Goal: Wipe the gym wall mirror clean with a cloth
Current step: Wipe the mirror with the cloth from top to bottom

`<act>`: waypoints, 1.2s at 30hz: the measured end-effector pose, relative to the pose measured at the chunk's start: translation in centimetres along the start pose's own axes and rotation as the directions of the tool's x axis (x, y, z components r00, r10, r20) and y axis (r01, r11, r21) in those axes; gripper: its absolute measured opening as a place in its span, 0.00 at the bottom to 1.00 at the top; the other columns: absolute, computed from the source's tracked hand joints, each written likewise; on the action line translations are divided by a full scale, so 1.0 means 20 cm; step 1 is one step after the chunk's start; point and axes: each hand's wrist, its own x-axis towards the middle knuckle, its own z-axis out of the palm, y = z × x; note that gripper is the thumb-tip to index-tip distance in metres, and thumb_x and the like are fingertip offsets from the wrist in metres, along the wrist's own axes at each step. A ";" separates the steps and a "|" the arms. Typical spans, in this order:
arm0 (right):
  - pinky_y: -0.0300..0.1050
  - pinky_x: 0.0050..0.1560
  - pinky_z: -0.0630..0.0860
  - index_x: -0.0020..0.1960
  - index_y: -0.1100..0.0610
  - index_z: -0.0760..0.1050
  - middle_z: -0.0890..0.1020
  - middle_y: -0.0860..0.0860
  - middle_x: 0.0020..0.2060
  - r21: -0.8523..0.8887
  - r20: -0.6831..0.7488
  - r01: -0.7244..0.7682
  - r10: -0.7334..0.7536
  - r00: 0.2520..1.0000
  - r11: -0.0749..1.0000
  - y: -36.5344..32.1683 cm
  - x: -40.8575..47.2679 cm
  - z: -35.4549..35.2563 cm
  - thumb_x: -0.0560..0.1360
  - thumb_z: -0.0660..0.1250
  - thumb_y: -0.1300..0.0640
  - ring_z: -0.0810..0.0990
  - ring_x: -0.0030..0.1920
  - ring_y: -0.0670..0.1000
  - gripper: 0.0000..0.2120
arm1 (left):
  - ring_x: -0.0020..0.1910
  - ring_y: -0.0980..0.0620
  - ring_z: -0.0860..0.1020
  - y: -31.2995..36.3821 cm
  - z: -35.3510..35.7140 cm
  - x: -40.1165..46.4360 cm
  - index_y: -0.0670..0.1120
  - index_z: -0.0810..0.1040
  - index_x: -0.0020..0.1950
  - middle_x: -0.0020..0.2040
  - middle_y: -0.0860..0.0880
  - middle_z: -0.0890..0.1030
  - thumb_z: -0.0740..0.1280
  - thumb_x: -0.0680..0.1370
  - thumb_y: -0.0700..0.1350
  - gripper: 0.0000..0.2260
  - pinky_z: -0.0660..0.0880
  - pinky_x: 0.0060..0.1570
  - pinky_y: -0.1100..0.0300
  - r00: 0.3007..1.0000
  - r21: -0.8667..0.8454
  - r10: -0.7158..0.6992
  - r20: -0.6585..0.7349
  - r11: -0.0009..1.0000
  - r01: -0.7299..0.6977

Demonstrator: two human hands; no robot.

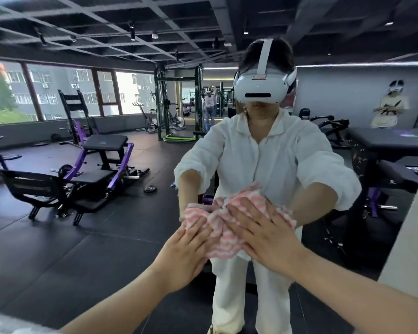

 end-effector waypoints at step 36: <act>0.60 0.61 0.61 0.77 0.59 0.52 0.59 0.58 0.74 -0.059 0.005 -0.284 0.285 0.959 0.957 -0.18 0.37 -0.02 0.77 0.54 0.48 0.51 0.74 0.61 0.32 | 0.73 0.41 0.54 -0.47 -0.02 0.01 0.43 0.60 0.74 0.70 0.38 0.62 0.58 0.76 0.53 0.28 0.47 0.74 0.51 0.938 -0.054 -0.077 -0.338 0.997 0.062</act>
